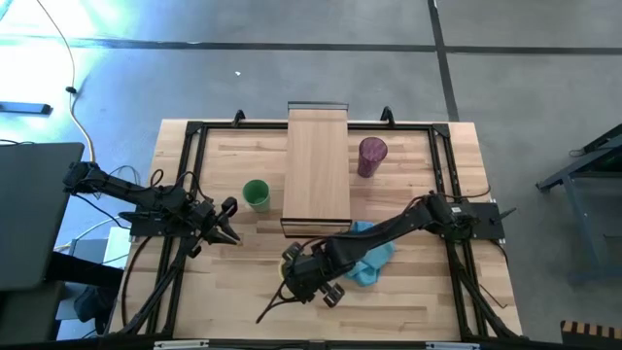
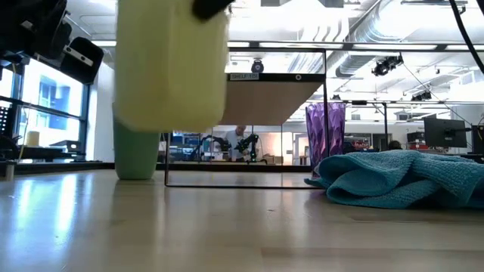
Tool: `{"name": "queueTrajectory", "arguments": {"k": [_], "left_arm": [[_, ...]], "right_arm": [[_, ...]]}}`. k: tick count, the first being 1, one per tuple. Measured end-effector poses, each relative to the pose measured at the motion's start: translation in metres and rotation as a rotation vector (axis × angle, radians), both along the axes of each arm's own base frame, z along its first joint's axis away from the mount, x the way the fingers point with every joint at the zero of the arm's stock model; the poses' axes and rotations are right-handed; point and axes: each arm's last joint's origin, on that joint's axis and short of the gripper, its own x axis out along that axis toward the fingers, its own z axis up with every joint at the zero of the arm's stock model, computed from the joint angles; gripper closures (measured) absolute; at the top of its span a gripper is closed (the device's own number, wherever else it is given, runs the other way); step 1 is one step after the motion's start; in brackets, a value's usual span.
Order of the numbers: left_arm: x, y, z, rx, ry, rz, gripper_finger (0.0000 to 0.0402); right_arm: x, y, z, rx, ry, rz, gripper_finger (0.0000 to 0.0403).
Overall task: Stack small to large cups/mugs on shelf
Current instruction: Put the yellow mug on the shelf
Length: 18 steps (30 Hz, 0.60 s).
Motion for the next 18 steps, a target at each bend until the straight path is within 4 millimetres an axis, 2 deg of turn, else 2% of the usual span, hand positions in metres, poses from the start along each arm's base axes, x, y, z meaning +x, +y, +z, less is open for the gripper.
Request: {"name": "queueTrajectory", "arguments": {"k": [7, 18], "left_arm": [[0.000, 0.000, 0.000, 0.000, 0.001, 0.000, 0.0355], [0.000, 0.000, -0.001, 0.001, 0.007, 0.006, 0.0355]], "right_arm": [[-0.008, -0.003, 0.043, 0.030, -0.022, -0.032, 0.0402], [-0.030, -0.026, 0.082, 0.000, -0.072, -0.155, 0.0403]]}}
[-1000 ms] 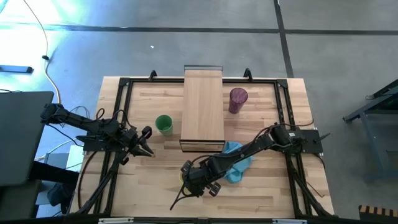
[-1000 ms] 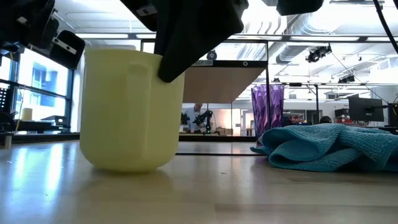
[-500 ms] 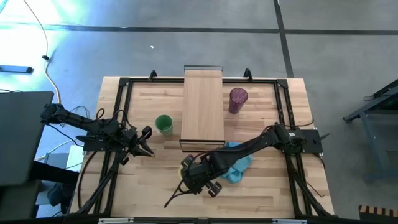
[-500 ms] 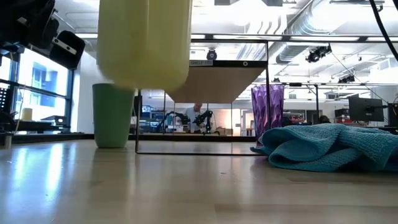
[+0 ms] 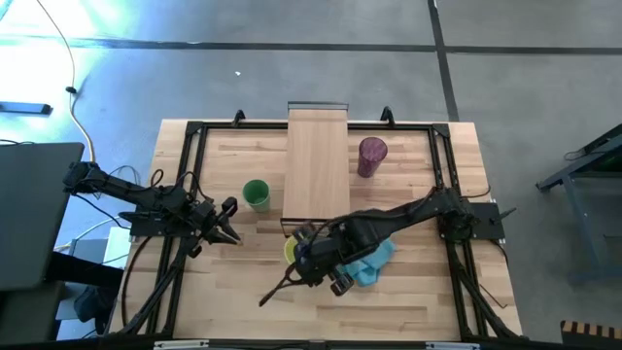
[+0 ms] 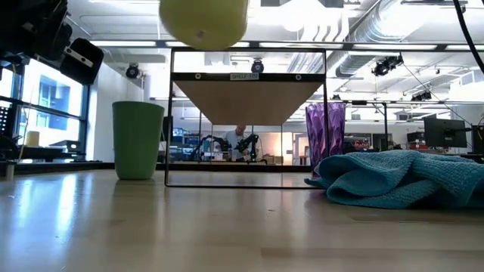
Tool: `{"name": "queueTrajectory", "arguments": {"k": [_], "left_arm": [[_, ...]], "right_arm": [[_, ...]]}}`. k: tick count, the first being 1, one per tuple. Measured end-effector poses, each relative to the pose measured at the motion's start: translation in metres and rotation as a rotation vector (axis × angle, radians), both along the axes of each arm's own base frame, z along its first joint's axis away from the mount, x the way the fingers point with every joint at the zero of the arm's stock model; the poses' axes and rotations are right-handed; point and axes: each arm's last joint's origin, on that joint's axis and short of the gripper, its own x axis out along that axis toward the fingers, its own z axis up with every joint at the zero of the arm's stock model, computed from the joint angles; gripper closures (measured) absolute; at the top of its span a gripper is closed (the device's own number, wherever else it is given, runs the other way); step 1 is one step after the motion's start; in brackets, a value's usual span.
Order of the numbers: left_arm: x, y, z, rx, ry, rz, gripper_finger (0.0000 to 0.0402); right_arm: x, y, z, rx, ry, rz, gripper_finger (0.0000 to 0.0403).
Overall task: Stack small to large cups/mugs on shelf
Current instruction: Put the yellow mug on the shelf
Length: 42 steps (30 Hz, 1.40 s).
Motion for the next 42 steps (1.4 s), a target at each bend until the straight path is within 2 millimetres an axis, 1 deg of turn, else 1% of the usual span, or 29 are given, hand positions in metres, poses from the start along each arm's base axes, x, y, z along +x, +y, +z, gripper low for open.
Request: {"name": "queueTrajectory", "arguments": {"k": [5, 12, 17, 20, 23, 26, 30, 33, 37, 42], "left_arm": [[0.000, 0.000, 0.000, 0.000, 0.000, 0.000, 0.0355], [0.000, 0.000, 0.000, 0.000, 0.000, 0.000, 0.0355], [0.000, 0.000, 0.000, 0.000, 0.000, 0.000, 0.0355], [0.000, 0.000, 0.000, 0.000, 0.000, 0.001, 0.0355], [0.000, 0.000, 0.000, 0.000, 0.000, 0.001, 0.0355], [0.000, 0.000, 0.000, 0.000, 0.000, 0.003, 0.0355], [0.000, 0.000, 0.000, 0.000, 0.002, 0.003, 0.0355], [0.000, 0.000, -0.001, 0.002, 0.014, 0.003, 0.0355], [0.000, 0.000, -0.002, 0.002, 0.019, 0.015, 0.0355], [0.000, 0.001, -0.002, 0.001, 0.015, 0.040, 0.0355]], "right_arm": [[-0.012, -0.013, 0.017, -0.036, -0.016, -0.053, 0.0403], [-0.033, -0.031, 0.048, -0.060, -0.081, -0.101, 0.0403], [-0.047, -0.055, 0.067, -0.096, -0.111, -0.171, 0.0403], [-0.050, -0.072, 0.073, -0.108, -0.115, -0.212, 0.0403], [-0.049, -0.091, 0.074, -0.128, -0.097, -0.240, 0.0403], [-0.048, -0.112, 0.072, -0.141, -0.058, -0.228, 0.0403], [-0.046, -0.141, 0.071, -0.099, -0.027, -0.208, 0.0403], [-0.047, -0.157, 0.070, -0.062, 0.001, -0.209, 0.0403], [-0.046, -0.170, 0.066, -0.051, 0.023, -0.202, 0.0403], [-0.046, -0.174, 0.065, -0.037, 0.021, -0.152, 0.0403]]}}
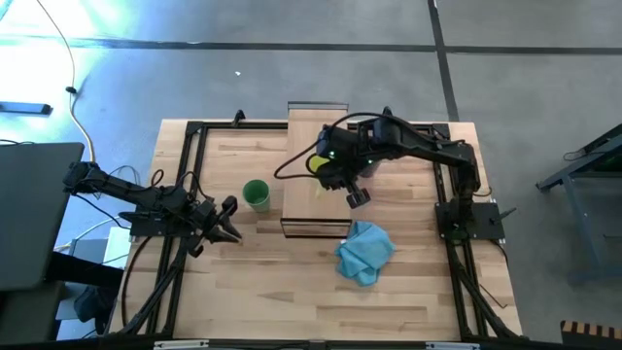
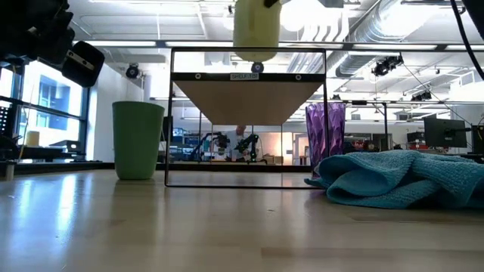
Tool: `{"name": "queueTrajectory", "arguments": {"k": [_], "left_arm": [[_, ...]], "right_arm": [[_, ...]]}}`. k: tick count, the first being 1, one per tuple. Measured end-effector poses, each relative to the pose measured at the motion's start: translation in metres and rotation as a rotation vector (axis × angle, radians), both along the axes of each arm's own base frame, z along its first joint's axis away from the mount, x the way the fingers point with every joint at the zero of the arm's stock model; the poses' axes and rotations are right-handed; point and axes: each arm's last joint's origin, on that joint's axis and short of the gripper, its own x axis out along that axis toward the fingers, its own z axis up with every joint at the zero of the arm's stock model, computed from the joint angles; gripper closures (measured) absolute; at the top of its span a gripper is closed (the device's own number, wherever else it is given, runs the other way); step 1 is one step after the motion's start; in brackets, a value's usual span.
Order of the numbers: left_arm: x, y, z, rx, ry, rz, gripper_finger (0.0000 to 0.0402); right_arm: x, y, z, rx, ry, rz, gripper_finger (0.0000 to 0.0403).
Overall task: Stack small to large cups/mugs on shelf
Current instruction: Put the yellow mug on the shelf
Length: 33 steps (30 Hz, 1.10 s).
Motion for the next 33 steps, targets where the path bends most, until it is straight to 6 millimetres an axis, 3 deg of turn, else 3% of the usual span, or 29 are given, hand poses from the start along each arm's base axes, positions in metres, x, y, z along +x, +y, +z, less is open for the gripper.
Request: {"name": "queueTrajectory", "arguments": {"k": [17, 33], "left_arm": [[0.000, 0.001, 0.000, 0.000, 0.000, 0.021, 0.0355], [0.000, 0.001, 0.000, -0.010, 0.008, 0.022, 0.0355]], "right_arm": [[0.004, -0.004, -0.004, 0.109, -0.001, 0.070, 0.0403], [0.031, -0.018, -0.044, 0.132, 0.135, 0.035, 0.0403]]}}
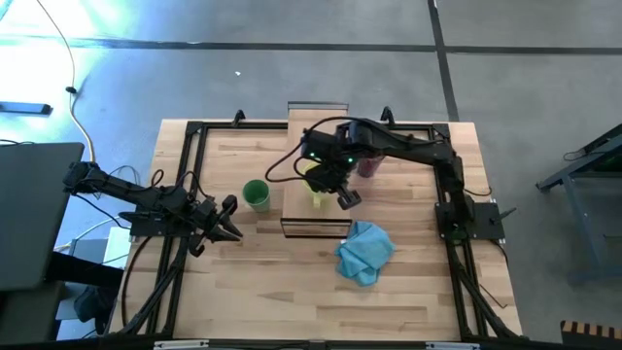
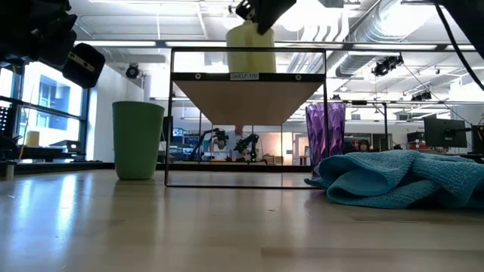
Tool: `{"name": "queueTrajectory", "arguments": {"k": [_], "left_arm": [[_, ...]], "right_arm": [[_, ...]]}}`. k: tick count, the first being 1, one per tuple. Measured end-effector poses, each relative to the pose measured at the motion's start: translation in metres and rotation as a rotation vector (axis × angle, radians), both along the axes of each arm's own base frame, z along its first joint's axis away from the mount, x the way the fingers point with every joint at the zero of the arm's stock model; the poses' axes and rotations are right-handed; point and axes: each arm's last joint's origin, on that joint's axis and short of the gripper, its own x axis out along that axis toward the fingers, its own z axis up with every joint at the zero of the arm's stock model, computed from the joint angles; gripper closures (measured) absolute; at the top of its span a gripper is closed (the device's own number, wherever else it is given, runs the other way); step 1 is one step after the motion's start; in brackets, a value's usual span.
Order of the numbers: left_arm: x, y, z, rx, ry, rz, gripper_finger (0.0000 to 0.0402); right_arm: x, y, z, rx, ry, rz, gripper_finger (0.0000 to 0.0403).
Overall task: Stack small to large cups/mugs on shelf
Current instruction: Put the yellow mug on the shelf
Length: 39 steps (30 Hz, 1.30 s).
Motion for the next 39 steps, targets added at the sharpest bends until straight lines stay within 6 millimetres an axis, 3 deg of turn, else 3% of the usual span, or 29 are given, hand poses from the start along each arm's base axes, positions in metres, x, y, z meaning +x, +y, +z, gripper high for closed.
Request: {"name": "queueTrajectory", "arguments": {"k": [39], "left_arm": [[0.0000, -0.0001, -0.0022, -0.011, 0.028, -0.001, 0.0355]], "right_arm": [[0.0034, 0.0081, -0.0022, 0.093, 0.004, -0.010, 0.0403]]}}
